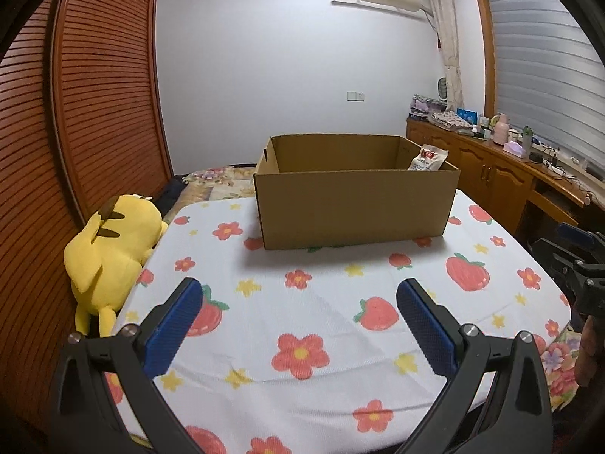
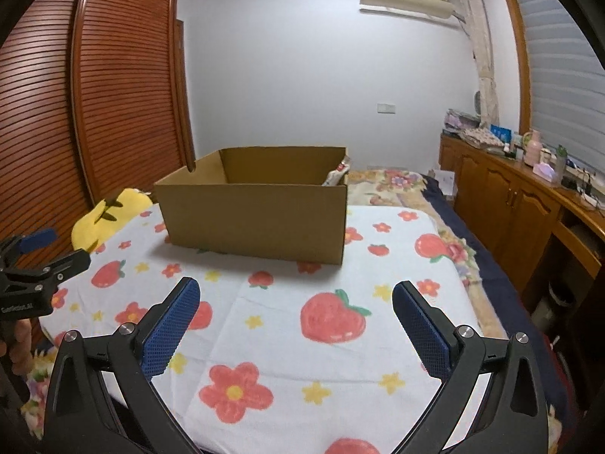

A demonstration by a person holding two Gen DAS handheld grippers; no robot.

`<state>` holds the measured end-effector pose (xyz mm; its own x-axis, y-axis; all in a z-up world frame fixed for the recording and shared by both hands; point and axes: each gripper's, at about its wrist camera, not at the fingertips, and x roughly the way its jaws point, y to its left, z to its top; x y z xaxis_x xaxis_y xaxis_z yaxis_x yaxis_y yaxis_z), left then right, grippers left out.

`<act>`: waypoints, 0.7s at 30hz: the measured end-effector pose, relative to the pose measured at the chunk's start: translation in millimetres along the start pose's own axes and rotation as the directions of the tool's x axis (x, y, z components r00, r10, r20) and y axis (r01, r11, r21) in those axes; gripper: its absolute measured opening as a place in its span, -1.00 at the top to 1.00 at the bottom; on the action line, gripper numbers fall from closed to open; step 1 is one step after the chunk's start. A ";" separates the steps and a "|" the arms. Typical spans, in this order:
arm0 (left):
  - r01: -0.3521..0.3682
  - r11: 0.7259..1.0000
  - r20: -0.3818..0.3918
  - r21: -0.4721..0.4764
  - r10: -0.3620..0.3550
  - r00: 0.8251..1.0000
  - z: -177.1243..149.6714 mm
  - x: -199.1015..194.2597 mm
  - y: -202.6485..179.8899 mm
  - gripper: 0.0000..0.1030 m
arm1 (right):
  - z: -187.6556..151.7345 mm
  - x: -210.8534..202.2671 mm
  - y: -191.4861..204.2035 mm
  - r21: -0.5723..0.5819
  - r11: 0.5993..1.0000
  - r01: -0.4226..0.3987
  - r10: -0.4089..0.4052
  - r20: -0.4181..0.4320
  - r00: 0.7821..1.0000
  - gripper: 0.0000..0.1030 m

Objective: Organize snacks

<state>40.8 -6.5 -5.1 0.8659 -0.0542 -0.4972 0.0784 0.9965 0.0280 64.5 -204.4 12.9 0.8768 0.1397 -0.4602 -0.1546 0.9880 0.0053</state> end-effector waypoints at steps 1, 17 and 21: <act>-0.003 1.000 -0.001 0.000 0.003 1.000 -1.0 0.0 0.4 -1.00 | -1.5 -1.1 -0.6 0.002 1.000 0.001 -0.001 0.000 1.000 -1.00; -0.015 1.000 0.007 -0.017 0.015 1.000 -1.2 -0.4 8.1 -1.00 | -5.9 -1.2 -1.5 0.004 1.000 0.015 -0.015 -0.007 1.000 -1.00; -0.013 1.000 0.007 -0.020 0.013 1.000 -0.6 -0.1 9.6 -1.00 | -6.4 -1.8 -1.7 0.002 1.000 0.017 -0.017 -0.004 1.000 -1.00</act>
<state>41.2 3.1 -5.3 0.8702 -0.0412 -0.4910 0.0570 0.9982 0.0172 60.4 -206.8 8.0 0.8773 0.1230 -0.4639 -0.1392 0.9903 -0.0008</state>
